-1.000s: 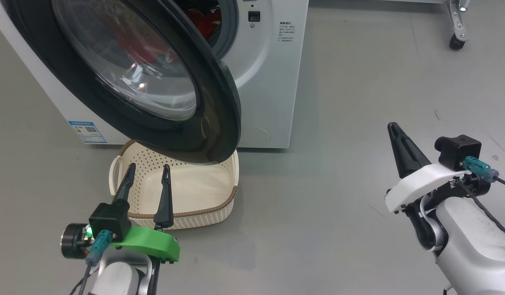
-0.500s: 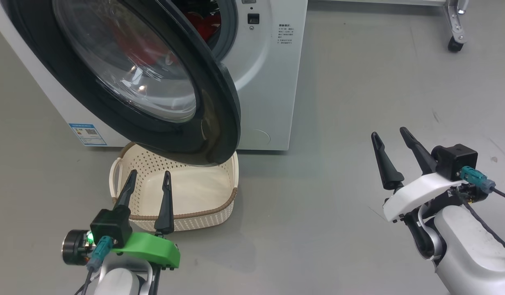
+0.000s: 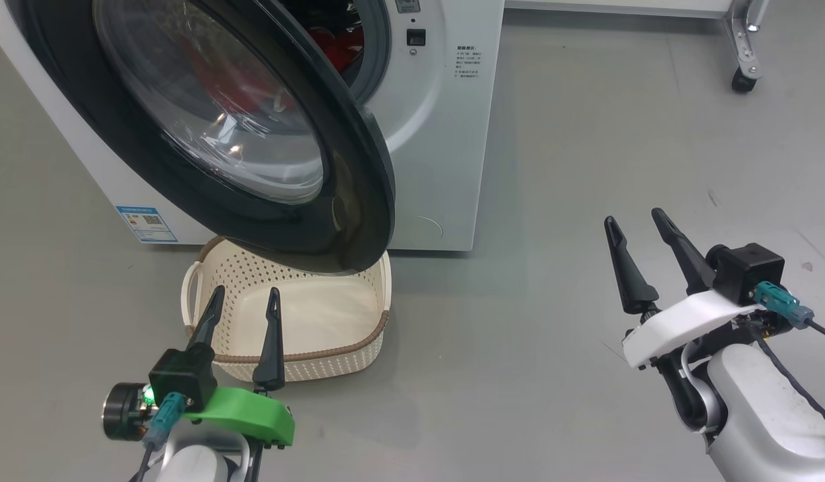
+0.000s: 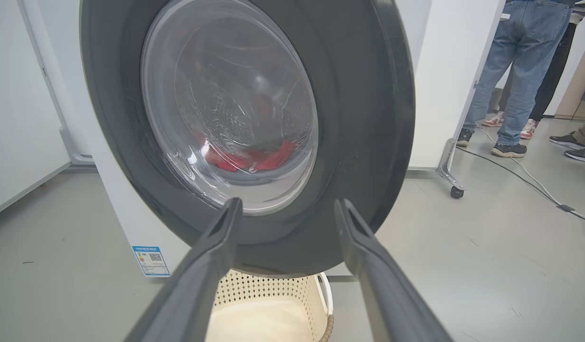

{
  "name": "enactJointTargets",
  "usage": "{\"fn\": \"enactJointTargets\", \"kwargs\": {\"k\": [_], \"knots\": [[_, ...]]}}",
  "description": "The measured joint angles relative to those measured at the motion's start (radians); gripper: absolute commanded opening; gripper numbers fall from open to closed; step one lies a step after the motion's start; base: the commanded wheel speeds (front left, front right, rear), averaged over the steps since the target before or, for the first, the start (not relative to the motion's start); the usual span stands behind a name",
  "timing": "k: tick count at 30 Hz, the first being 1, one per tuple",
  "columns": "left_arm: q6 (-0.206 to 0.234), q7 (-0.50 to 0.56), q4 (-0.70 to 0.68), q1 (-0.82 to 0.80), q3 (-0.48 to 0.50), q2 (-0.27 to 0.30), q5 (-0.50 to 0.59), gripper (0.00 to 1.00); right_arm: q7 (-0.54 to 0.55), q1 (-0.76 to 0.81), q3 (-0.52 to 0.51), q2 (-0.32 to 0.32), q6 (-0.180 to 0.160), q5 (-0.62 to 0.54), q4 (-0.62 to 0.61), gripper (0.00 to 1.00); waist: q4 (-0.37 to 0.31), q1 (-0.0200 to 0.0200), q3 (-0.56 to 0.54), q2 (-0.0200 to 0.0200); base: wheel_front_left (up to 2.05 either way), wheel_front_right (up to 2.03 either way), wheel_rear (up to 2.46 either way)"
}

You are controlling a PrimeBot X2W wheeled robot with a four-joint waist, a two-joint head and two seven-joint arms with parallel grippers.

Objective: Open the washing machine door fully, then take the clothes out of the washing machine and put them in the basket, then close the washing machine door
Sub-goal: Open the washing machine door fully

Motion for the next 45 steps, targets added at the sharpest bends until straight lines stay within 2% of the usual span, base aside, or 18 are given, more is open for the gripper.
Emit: {"fn": "enactJointTargets", "kwargs": {"k": [24,25,26,31,39,45], "knots": [[-0.002,0.000,-0.008,0.004,-0.006,0.000,0.007,1.00,0.000,0.049,-0.053,0.014,0.002,-0.043,-0.049,1.00,0.014,0.0000,0.018,0.0000,0.00,0.00,0.00],[-0.002,0.000,-0.010,0.004,-0.007,0.000,0.007,1.00,0.000,0.048,-0.055,0.015,0.007,-0.043,-0.053,0.76,0.015,0.0000,0.021,0.0000,0.00,0.00,0.00],[-0.002,0.000,-0.011,0.004,-0.008,0.000,0.007,1.00,0.000,0.048,-0.059,0.016,0.013,-0.042,-0.059,0.00,0.017,0.0000,0.026,0.0000,0.00,0.00,0.00],[-0.002,0.000,-0.016,0.004,-0.011,0.000,0.007,1.00,0.000,0.045,-0.070,0.016,0.014,-0.042,-0.069,0.00,0.025,0.0000,0.047,0.0000,0.00,0.00,0.00],[-0.002,0.000,-0.033,-0.005,-0.031,0.001,0.007,1.00,0.018,-0.038,-0.081,0.012,0.045,-0.013,-0.074,0.00,0.044,0.0000,0.096,0.0000,0.00,0.00,0.00],[-0.006,0.000,-0.041,-0.038,-0.053,0.001,0.000,1.00,0.103,-0.114,-0.121,0.028,0.070,0.114,-0.076,0.00,0.064,0.0000,0.135,0.0000,0.00,0.00,0.00]]}}
